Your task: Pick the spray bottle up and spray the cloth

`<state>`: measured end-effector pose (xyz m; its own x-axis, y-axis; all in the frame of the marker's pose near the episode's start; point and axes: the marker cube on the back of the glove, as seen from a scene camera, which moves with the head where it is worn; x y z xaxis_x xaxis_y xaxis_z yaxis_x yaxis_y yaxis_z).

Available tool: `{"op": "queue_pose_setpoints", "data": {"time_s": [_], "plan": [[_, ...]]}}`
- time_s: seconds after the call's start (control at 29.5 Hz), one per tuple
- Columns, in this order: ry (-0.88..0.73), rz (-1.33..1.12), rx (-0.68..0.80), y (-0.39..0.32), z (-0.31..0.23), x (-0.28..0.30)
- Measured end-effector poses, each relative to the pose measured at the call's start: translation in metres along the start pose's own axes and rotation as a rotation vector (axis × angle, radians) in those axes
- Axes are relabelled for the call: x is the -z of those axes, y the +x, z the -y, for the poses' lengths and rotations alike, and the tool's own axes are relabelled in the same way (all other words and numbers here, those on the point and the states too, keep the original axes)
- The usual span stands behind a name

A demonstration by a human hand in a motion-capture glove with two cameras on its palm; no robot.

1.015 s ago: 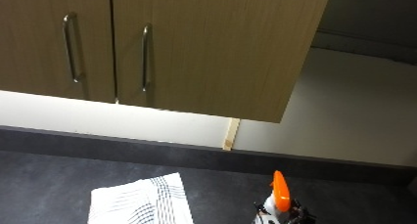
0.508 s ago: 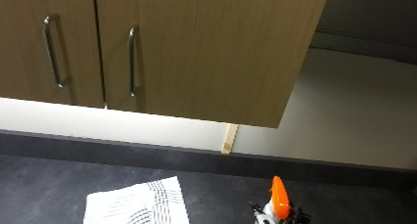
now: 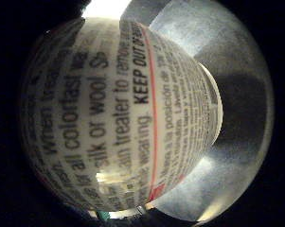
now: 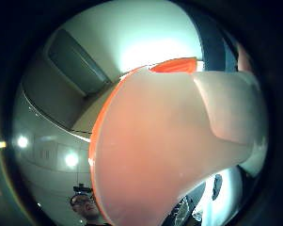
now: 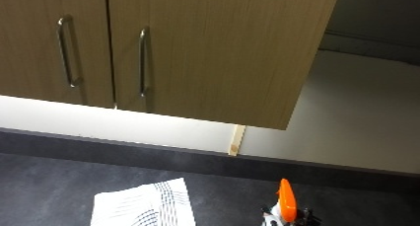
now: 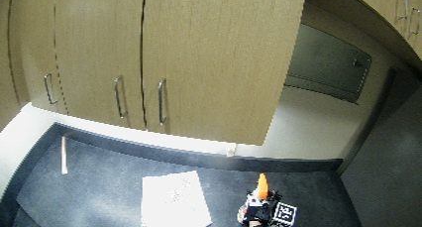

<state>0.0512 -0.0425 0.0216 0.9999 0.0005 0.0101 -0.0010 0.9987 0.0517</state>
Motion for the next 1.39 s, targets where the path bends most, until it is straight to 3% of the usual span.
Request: {"op": "queue_pose_setpoints", "data": {"time_s": [0.51, 0.91, 1.18, 1.39], "plan": [[0.022, 0.019, 0.010, -0.008, 0.003, 0.012], [0.067, 0.045, 0.045, -0.112, -0.010, 0.031], [0.010, 0.027, 0.079, -0.123, -0.019, 0.019], [-0.133, 0.000, 0.080, -0.114, -0.038, -0.027]]}}
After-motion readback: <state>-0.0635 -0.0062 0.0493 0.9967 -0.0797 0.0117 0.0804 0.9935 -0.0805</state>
